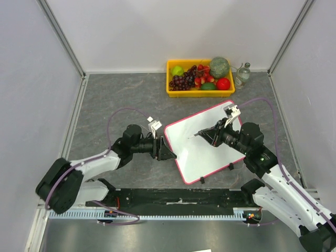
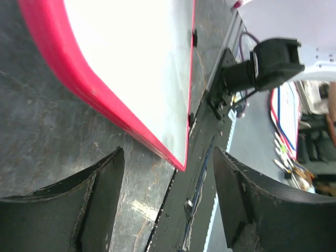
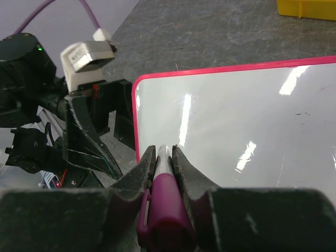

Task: Write a sentence on the whiteboard
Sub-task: Move the whiteboard to the center of the board, then hold the whiteboard at the center of the board.

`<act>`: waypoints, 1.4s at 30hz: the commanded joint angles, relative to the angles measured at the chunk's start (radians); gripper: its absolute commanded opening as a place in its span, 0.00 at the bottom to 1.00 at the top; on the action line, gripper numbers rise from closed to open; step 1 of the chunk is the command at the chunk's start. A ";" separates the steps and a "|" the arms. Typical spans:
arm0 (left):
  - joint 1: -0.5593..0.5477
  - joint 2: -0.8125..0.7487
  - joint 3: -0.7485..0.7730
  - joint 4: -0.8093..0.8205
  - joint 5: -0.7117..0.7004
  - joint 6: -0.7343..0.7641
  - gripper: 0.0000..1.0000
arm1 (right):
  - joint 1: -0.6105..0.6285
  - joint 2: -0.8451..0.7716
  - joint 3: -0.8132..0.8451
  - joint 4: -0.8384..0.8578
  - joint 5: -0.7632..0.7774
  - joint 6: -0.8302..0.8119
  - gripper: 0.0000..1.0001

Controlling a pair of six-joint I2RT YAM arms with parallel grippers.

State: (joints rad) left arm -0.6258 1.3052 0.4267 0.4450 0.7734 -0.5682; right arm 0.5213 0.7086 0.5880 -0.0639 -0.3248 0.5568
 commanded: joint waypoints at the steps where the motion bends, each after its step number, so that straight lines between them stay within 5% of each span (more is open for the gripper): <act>1: 0.005 -0.200 -0.020 -0.147 -0.189 0.039 0.77 | -0.003 -0.008 0.047 0.026 0.001 -0.020 0.00; 7: 0.018 -0.351 -0.011 -0.218 -0.299 -0.021 0.86 | -0.001 0.003 0.050 0.029 0.000 -0.028 0.00; 14: 0.077 -0.256 0.061 -0.218 -0.290 -0.038 0.85 | -0.003 0.012 0.068 0.030 0.001 -0.034 0.00; 28: 0.086 0.005 0.070 0.132 -0.056 -0.021 0.52 | -0.003 0.020 0.082 0.056 0.024 -0.032 0.00; 35: 0.087 0.068 0.076 0.209 0.010 -0.003 0.03 | -0.001 0.026 0.084 0.056 0.026 -0.034 0.00; 42: 0.120 0.147 0.158 0.049 0.134 0.071 0.02 | -0.001 0.025 0.085 0.053 0.023 -0.047 0.00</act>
State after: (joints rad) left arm -0.5282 1.4055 0.5430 0.5659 0.8261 -0.6514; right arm 0.5213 0.7341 0.6239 -0.0559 -0.3130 0.5323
